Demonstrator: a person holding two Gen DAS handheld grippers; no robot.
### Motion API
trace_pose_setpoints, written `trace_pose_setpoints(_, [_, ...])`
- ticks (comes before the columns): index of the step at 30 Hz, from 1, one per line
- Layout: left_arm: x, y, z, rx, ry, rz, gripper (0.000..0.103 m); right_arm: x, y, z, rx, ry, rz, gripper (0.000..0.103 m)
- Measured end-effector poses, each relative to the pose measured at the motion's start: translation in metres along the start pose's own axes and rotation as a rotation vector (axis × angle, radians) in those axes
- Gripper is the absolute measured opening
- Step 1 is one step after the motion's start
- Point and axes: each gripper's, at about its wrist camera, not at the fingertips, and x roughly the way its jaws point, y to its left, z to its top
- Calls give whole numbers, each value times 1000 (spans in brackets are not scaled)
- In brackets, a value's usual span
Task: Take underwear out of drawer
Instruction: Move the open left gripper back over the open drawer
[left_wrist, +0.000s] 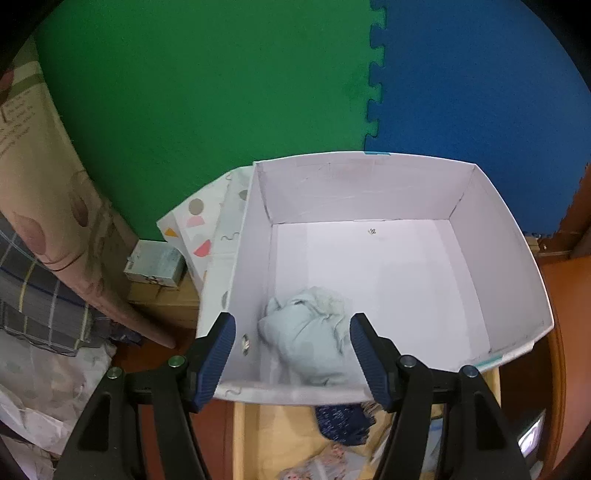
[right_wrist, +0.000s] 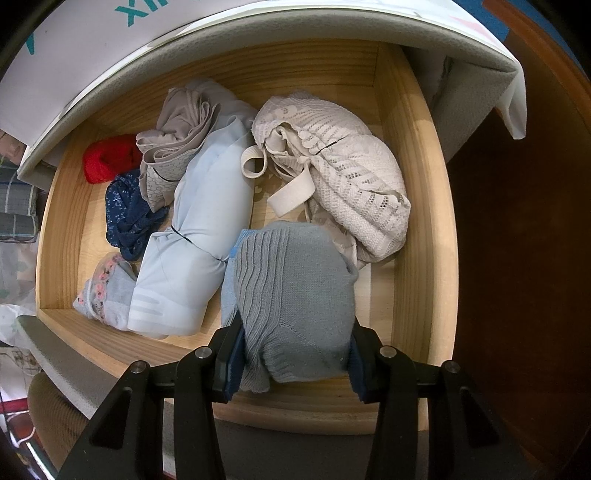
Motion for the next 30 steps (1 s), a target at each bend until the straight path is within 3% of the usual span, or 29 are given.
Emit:
trace_pose_setpoints(4, [-14, 8, -20, -1, -13, -12, 66, 0, 2, 0, 0, -1, -4, 43])
trace_pose_setpoints(13, [-25, 26, -86, 9, -27, 45, 66, -3, 9, -2, -27, -12, -35, 43])
trace_pose_setpoints(23, [27, 24, -180, -41, 76, 61, 66, -9, 16, -5, -37, -43, -62, 42])
trace_pose_setpoints(30, [51, 21, -213, -60, 92, 70, 66, -21, 15, -8, -22, -87, -31, 42])
